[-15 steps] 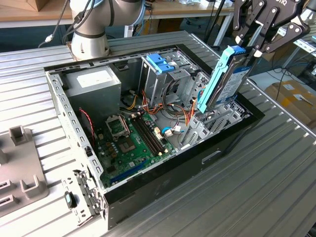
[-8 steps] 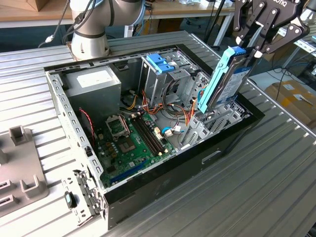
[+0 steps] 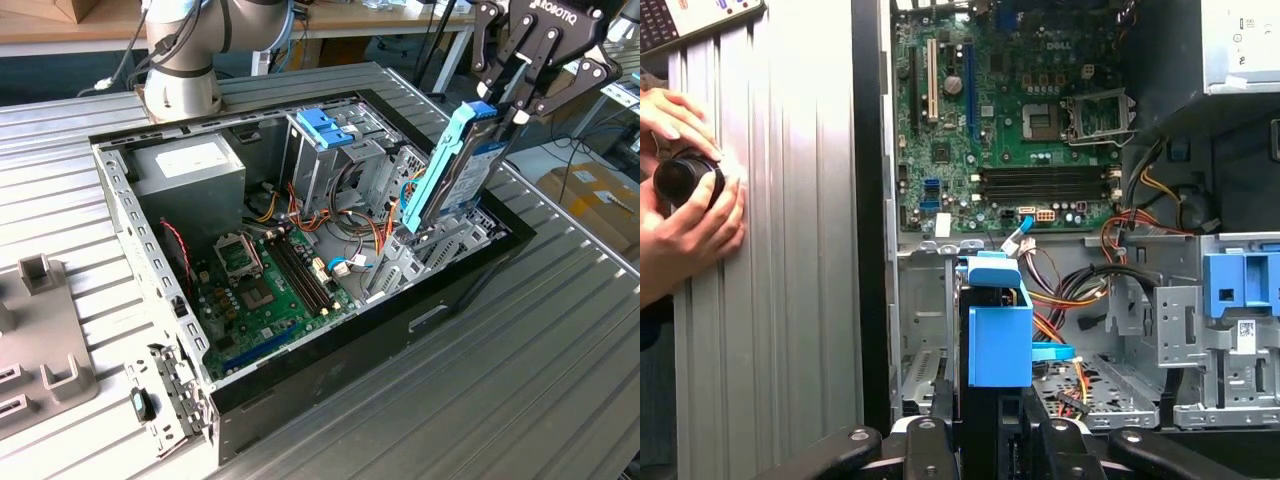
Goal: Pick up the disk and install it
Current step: 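Insert the disk into the insertion slot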
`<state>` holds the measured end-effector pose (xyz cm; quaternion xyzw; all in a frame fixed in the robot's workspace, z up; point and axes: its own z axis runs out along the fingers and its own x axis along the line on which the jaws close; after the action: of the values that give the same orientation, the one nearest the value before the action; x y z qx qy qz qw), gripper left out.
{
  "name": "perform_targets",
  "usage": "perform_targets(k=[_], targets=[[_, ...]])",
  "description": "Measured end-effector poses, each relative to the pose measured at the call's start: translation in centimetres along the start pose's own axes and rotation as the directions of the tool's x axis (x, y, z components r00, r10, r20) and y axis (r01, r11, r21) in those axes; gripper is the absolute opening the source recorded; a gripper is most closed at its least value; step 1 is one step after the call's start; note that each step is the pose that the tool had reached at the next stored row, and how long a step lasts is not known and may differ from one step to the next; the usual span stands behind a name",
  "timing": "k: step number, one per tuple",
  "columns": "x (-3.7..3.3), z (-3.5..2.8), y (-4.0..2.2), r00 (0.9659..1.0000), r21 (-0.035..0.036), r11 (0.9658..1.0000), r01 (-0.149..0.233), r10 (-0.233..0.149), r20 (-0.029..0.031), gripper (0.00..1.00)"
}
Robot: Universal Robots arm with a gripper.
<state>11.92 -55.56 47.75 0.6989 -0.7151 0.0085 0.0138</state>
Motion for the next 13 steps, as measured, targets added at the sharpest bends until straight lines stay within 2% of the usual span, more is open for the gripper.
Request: perform_targets(k=[2,10,13], targets=[[-0.02,0.68,-0.01,1.0,0.0,1.0,0.0,0.0,0.0001,0.35],[-0.02,0.79,-0.01,0.9999,0.0004,0.9999,0.012,-0.012,-0.0002,0.35],[-0.03,1.05,-0.01,0.9999,0.0004,0.9999,0.012,-0.012,-0.0002,0.35]])
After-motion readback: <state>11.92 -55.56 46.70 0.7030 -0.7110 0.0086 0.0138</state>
